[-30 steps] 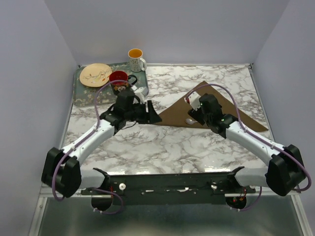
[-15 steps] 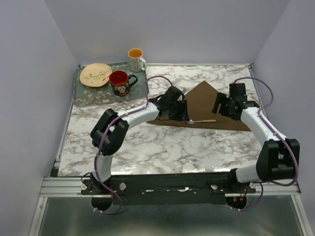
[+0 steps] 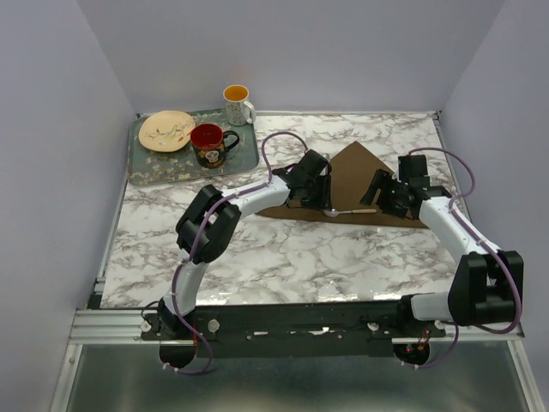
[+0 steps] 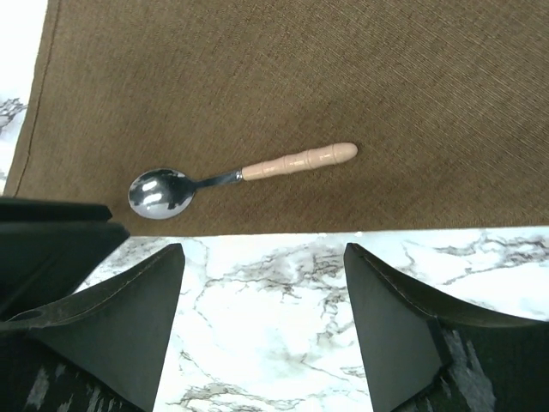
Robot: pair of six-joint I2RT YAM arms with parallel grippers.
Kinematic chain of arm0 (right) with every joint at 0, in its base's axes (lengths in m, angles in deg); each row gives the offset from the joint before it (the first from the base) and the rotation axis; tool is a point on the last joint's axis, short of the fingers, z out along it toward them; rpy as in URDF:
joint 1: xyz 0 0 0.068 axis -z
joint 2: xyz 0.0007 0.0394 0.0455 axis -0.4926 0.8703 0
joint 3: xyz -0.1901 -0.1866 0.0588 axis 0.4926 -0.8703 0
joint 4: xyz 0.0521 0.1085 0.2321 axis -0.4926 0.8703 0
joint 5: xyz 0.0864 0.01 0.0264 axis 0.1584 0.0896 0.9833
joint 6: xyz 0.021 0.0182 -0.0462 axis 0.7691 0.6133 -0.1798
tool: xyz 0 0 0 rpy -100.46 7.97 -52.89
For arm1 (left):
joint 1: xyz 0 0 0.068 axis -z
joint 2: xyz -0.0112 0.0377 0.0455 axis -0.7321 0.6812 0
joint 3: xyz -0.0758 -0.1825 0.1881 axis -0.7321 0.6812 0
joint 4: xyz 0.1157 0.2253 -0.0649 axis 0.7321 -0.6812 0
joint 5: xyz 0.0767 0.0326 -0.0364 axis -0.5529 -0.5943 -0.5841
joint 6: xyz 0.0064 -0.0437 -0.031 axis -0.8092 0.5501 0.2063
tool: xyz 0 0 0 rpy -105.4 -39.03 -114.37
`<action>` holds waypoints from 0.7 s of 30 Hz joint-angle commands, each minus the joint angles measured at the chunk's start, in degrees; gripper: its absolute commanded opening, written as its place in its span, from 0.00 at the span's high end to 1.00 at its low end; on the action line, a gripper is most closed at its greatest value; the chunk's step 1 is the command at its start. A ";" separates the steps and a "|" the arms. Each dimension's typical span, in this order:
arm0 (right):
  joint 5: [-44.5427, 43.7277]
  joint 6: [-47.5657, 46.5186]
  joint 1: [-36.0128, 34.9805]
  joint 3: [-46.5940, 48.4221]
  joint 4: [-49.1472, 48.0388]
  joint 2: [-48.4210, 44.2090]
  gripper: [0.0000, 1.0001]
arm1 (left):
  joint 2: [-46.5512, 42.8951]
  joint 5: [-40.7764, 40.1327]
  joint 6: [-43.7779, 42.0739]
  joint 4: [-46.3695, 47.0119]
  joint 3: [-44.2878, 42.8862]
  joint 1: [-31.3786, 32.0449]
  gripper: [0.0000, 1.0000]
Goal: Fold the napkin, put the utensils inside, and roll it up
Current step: Place the utensil onto the napkin
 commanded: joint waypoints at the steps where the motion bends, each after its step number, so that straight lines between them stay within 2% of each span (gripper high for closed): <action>1: -1.54 0.83 0.19 -2.28 -0.70 -5.94 0.17 | 2.18 -2.73 -0.79 -1.36 -2.09 -0.87 0.54; 7: -4.69 -0.75 0.54 -2.81 -0.70 -9.90 0.17 | 5.70 3.77 0.17 -1.46 -4.30 -1.57 0.57; 16: -5.32 -0.84 0.80 -3.43 -0.97 -11.83 0.17 | 5.88 3.95 0.52 0.48 -2.98 -2.28 0.57; 21: -5.23 -1.19 0.89 -3.16 -0.97 -12.45 0.17 | 7.37 6.06 1.76 1.62 -3.85 -2.36 0.61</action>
